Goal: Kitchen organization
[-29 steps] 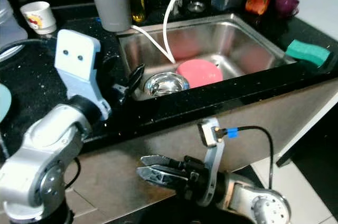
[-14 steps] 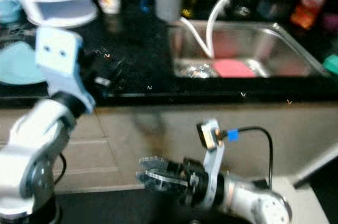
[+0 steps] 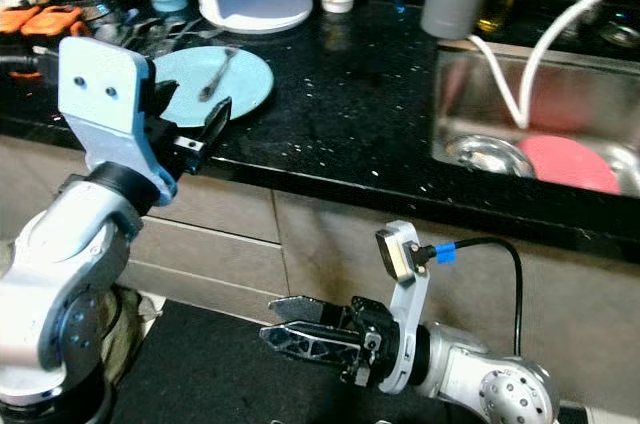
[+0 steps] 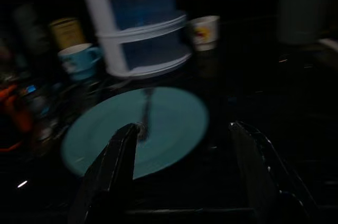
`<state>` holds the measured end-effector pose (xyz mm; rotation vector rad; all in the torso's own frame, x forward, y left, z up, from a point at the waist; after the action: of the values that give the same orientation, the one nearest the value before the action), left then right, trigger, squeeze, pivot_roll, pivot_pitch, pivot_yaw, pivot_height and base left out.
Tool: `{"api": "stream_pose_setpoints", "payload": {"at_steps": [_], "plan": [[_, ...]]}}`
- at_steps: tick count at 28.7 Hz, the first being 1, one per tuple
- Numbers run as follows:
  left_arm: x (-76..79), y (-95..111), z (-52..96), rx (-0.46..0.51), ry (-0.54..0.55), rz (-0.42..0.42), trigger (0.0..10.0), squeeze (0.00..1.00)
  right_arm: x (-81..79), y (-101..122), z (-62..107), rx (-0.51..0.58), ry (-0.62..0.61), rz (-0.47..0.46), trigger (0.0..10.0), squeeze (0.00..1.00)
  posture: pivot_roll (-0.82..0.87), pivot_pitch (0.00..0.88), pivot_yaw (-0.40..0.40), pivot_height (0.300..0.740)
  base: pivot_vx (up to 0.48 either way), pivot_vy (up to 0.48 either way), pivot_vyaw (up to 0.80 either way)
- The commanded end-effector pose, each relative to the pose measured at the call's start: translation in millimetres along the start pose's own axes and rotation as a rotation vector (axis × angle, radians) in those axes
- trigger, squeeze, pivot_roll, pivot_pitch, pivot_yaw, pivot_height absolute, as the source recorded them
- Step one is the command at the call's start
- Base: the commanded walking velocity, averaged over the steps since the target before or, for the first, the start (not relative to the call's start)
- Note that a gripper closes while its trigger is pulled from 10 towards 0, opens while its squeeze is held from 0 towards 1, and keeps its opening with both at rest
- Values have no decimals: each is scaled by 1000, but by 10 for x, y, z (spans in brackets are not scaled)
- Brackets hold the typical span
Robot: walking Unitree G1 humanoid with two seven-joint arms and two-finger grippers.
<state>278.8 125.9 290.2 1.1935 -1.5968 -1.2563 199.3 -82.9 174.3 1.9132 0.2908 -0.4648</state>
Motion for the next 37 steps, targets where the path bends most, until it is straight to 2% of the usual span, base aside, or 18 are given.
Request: {"api": "stream_pose_setpoints", "payload": {"at_steps": [1,8,10,19,37], "plan": [[-39,8,3,6,10,-7,10000,0,-15,-21,-4,-11,7,1,10000,0,113,59,-13,740,0,0,763],[-103,6,-15,15,29,20,10000,0,51,-42,-12,-16,-33,-24,10000,0,109,58,-11,740,0,0,718],[-159,47,-26,33,49,50,10000,0,57,-49,-9,-9,-44,-33,10000,0,108,52,-9,740,0,0,0],[-311,132,-48,58,72,47,10000,0,54,-65,-7,-4,-37,-48,10000,0,108,32,-1,740,122,0,0],[-285,75,-40,39,61,46,10000,0,62,-79,0,-10,-43,-67,10000,0,107,34,-3,740,272,0,0]]}}
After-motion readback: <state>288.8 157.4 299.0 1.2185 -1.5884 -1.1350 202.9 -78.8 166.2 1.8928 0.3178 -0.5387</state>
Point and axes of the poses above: a point about 5 cm out from each wrist's last joint towards the gripper, its own z axis pointing back from the gripper into the wrist, its own y axis along the axis of the wrist's last joint, x = y × z, the point moved 3 cm from there along -z, pointing out of the wrist towards the gripper, and after that the axes turned 12 degrees about z, right-handed, at the moved point
